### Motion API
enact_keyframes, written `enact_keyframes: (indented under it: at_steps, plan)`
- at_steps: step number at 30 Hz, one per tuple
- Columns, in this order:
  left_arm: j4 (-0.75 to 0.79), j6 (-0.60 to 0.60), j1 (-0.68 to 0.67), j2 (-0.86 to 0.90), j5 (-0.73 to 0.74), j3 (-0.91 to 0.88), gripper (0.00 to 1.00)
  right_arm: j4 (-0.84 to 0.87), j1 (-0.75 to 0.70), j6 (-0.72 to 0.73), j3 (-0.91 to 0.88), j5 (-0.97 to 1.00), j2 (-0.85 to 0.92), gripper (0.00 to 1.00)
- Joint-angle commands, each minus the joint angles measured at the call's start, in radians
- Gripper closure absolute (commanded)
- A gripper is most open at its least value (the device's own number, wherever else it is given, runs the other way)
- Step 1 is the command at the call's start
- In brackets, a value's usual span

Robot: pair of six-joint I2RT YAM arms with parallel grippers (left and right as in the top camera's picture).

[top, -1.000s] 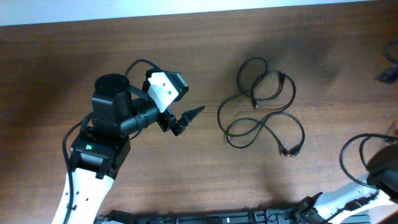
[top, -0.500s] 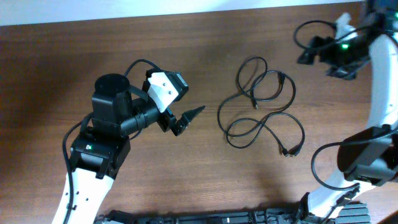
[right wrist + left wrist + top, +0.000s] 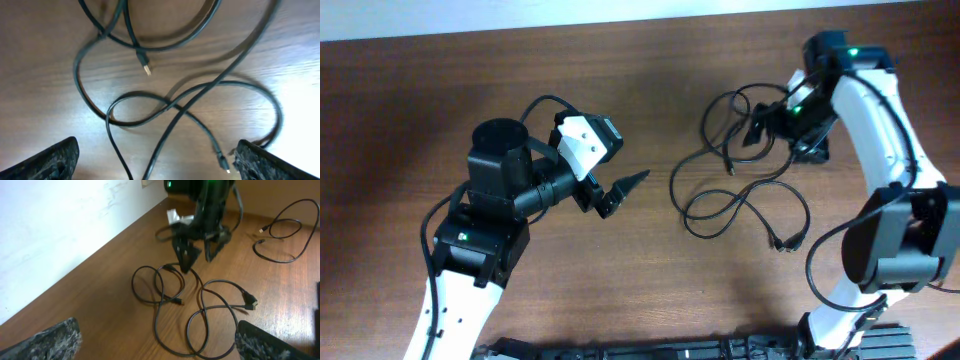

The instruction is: Untangle cables

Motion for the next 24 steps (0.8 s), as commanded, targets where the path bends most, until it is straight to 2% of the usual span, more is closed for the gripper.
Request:
enact_keyframes:
  at_steps: [1, 7, 10, 11, 15, 19, 21, 22, 23, 24]
  plan:
    - [-0.002, 0.004, -0.003, 0.001, 0.015, 0.010, 0.01, 0.055, 0.062, 0.087, -0.095, 0.004, 0.005, 0.01]
    - [-0.002, 0.004, -0.003, 0.001, 0.015, 0.010, 0.01, 0.181, 0.141, 0.185, -0.263, 0.004, 0.005, 0.00]
    - [-0.002, 0.004, -0.003, 0.001, 0.015, 0.010, 0.01, 0.207, 0.147, 0.204, -0.293, 0.005, 0.005, 0.07]
    - [-0.002, 0.004, -0.003, 0.001, 0.015, 0.010, 0.01, 0.217, 0.147, 0.208, -0.297, 0.005, 0.005, 0.18]
    - [-0.002, 0.004, -0.003, 0.001, 0.015, 0.010, 0.01, 0.232, 0.147, 0.208, -0.298, 0.005, 0.005, 0.30]
    - [-0.002, 0.004, -0.003, 0.001, 0.015, 0.010, 0.01, 0.233, 0.147, 0.208, -0.298, 0.005, 0.005, 0.51]
    - [-0.002, 0.004, -0.003, 0.001, 0.015, 0.010, 0.01, 0.232, 0.147, 0.208, -0.298, 0.005, 0.005, 0.69]
    - [-0.002, 0.004, -0.003, 0.001, 0.015, 0.010, 0.01, 0.232, 0.147, 0.208, -0.298, 0.005, 0.005, 0.85]
    - [-0.002, 0.004, -0.003, 0.001, 0.015, 0.010, 0.01, 0.232, 0.147, 0.208, -0.298, 0.005, 0.005, 0.96]
    - [-0.002, 0.004, -0.003, 0.001, 0.015, 0.010, 0.01, 0.232, 0.147, 0.208, -0.298, 0.005, 0.005, 0.96]
